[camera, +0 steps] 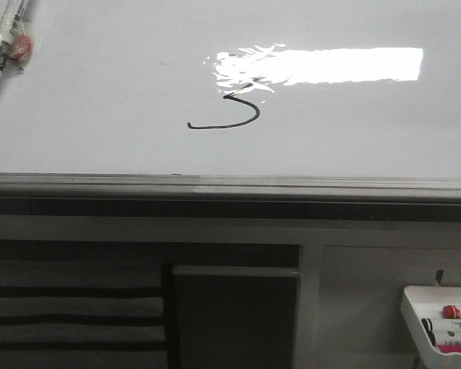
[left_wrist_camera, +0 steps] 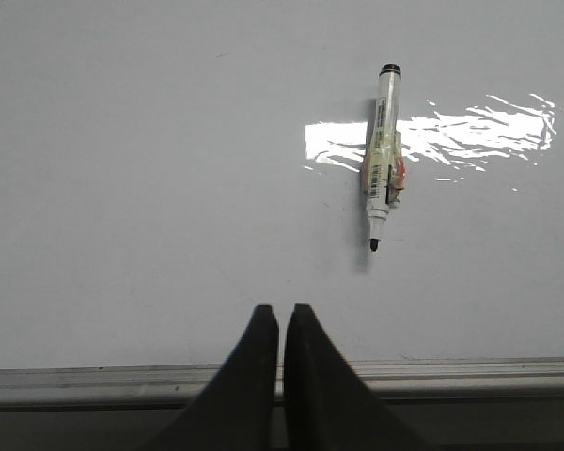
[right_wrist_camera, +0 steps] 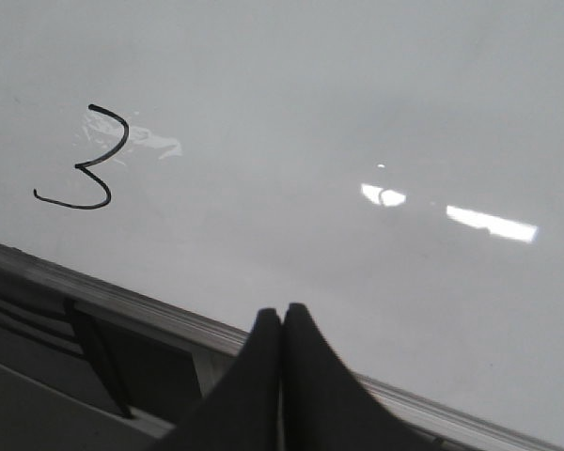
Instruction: Write number 3 on whiteboard
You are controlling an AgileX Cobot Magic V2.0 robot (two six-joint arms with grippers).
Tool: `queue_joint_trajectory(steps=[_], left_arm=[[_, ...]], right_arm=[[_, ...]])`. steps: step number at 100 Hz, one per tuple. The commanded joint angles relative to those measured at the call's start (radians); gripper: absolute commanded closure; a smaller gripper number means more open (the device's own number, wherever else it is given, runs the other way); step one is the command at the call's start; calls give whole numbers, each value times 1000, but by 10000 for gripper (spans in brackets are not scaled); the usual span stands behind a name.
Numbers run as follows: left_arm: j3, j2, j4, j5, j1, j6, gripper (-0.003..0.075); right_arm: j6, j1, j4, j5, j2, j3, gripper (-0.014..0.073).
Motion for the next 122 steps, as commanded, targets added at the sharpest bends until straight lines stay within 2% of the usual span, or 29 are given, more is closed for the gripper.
queue_joint_trajectory(steps=[1, 8, 20, 42, 51, 54, 60, 66, 74, 122], left_arm=[[1, -32, 1, -73, 0, -11, 739], [1, -32, 1, -73, 0, -11, 739], [1, -32, 1, -73, 0, -11, 739], [1, -32, 1, -73, 0, -11, 739], [1, -32, 1, -73, 0, -11, 739], [1, -32, 1, -73, 0, -11, 739], [1, -32, 1, -73, 0, -11, 739], [1, -32, 1, -73, 0, -11, 739], [1, -32, 1, -73, 0, -11, 739], [1, -32, 1, -73, 0, -11, 739]], right_arm=[[2, -24, 10, -164, -106, 104, 673], [2, -57, 15, -282, -198, 220, 673], [2, -135, 108, -464, -382, 431, 673], [2, -147, 117, -506, -577, 625, 673], [2, -147, 109, -522, -565, 653, 673], [16, -147, 50, -512, -565, 652, 673], [174, -147, -119, -521, -576, 652, 673], [253, -147, -225, -541, -576, 652, 673], [287, -147, -229, -552, -576, 652, 673], [287, -147, -227, -543, -576, 652, 673]])
